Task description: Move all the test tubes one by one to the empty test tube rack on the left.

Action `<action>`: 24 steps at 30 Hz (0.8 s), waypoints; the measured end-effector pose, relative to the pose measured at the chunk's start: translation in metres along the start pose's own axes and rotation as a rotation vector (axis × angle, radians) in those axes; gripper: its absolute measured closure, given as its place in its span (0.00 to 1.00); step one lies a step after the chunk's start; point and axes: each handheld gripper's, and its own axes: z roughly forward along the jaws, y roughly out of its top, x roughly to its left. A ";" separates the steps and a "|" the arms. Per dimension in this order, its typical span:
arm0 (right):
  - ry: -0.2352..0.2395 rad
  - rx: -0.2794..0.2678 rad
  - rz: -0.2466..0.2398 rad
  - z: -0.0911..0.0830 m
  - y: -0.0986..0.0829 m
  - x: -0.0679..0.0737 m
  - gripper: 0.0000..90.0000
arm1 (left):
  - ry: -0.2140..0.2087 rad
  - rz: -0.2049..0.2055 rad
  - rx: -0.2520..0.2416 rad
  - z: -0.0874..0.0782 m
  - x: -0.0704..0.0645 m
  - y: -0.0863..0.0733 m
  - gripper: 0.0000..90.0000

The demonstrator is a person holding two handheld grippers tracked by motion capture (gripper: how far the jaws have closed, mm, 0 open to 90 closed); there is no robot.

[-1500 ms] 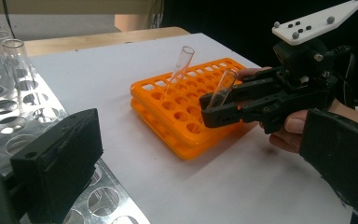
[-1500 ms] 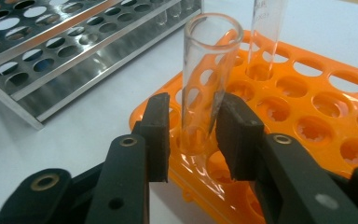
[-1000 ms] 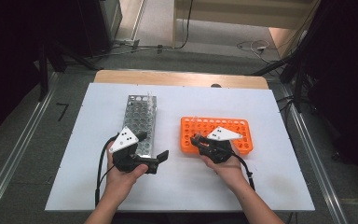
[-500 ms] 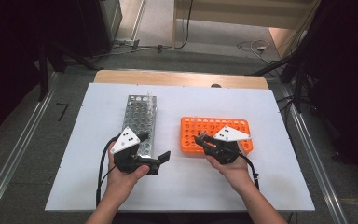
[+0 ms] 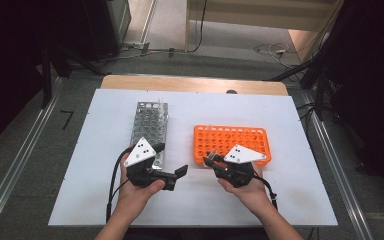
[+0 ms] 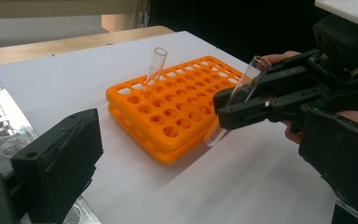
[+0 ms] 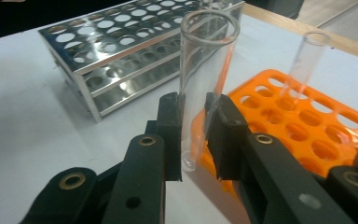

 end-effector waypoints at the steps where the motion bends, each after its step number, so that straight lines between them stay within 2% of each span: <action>1: 0.007 0.004 -0.005 0.000 0.000 0.002 0.82 | -0.003 0.003 0.001 0.000 -0.001 0.000 0.01; 6: 0.027 0.021 -0.039 0.005 0.000 0.013 0.82 | -0.033 0.021 0.014 0.003 -0.007 0.001 0.08; 9: 0.039 0.028 -0.053 0.008 0.000 0.019 0.82 | -0.050 0.028 0.030 0.007 -0.012 0.001 0.16; 15: 0.063 0.039 -0.069 0.010 0.002 0.029 0.82 | -0.062 0.044 0.050 0.013 -0.021 0.000 0.39; 17: 0.070 0.044 -0.073 0.010 0.002 0.032 0.82 | -0.072 0.063 0.058 0.015 -0.024 0.000 0.44; 19: 0.073 0.047 -0.079 0.011 0.002 0.034 0.82 | -0.068 0.094 0.068 0.016 -0.028 -0.001 0.51; 24: 0.093 0.052 -0.089 0.012 0.003 0.039 0.82 | -0.055 0.138 0.068 0.019 -0.035 -0.001 0.64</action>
